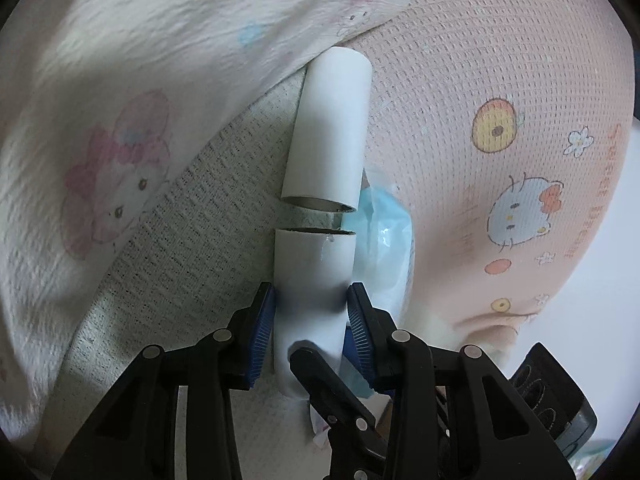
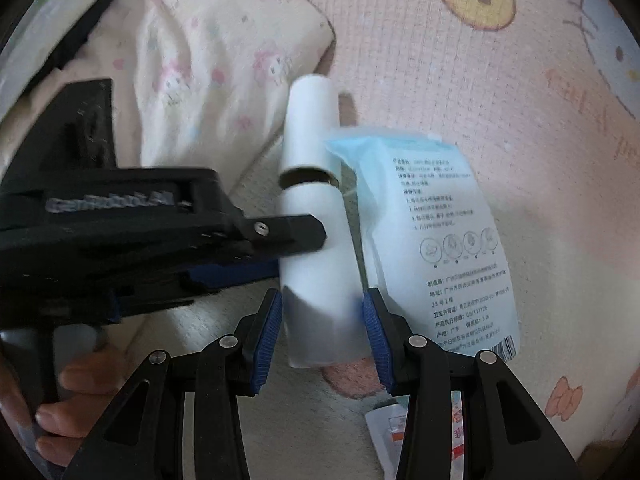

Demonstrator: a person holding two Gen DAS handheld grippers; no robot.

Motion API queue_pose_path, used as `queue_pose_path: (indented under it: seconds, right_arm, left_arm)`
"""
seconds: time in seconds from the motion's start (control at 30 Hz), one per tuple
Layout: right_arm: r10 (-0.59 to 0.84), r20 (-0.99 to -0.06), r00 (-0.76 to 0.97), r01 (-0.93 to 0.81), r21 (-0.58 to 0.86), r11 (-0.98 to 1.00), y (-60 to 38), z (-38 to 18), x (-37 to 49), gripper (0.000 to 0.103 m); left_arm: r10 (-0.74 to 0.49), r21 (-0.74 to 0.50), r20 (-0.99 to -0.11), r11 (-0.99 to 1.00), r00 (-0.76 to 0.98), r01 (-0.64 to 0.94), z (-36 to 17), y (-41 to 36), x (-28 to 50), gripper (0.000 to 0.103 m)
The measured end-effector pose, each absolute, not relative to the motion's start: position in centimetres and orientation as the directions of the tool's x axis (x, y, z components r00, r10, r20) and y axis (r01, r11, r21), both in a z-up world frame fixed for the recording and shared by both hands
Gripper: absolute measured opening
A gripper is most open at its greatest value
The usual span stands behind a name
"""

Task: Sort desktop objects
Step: 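Close the right tool on the white tube and lift it, then carry the white tube in the right tool over to the cardboard box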

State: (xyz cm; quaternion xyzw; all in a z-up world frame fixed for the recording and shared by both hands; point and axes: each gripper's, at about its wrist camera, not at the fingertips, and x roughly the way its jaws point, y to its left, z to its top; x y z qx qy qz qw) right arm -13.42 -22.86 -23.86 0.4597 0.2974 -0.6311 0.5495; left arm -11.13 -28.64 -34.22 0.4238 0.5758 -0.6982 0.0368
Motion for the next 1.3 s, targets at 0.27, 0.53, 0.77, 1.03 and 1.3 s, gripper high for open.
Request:
queue_pose_path:
  seconds: [0.27, 0.53, 0.77, 1.03, 1.3]
  right_arm:
    - [-0.397, -0.916, 0.053, 0.968, 0.145, -0.204, -21.0, -23.7, -13.0, 0.039]
    - [-0.393, -0.918, 0.044, 0.929, 0.182, -0.322, -15.3, -23.8, -13.0, 0.039]
    - [-0.352, -0.935, 0.038, 0.900, 0.185, -0.394, -9.5, -23.7, -13.0, 0.039]
    - [-0.351, -0.936, 0.038, 0.859, 0.210, -0.467, -2.9, -23.4, -11.5, 0.039]
    - [-0.377, -0.924, 0.071, 0.792, 0.282, -0.542, -0.7, -23.7, -12.3, 0.039]
  left_arm:
    - [0.473, -0.751, -0.660, -0.386, -0.584, 0.536, -33.7, -27.3, -10.1, 0.041]
    - [0.549, -0.721, -0.693, -0.522, -0.467, 0.456, -33.2, -22.8, -9.8, 0.041]
    - [0.605, -0.729, -0.684, -0.551, -0.407, 0.407, -33.5, -18.2, -7.5, 0.041]
    - [0.628, -0.718, -0.696, -0.626, -0.348, 0.305, -33.2, -12.9, -5.5, 0.041]
    - [0.576, -0.640, -0.749, -0.758, -0.327, 0.129, -31.9, -9.0, -6.2, 0.043]
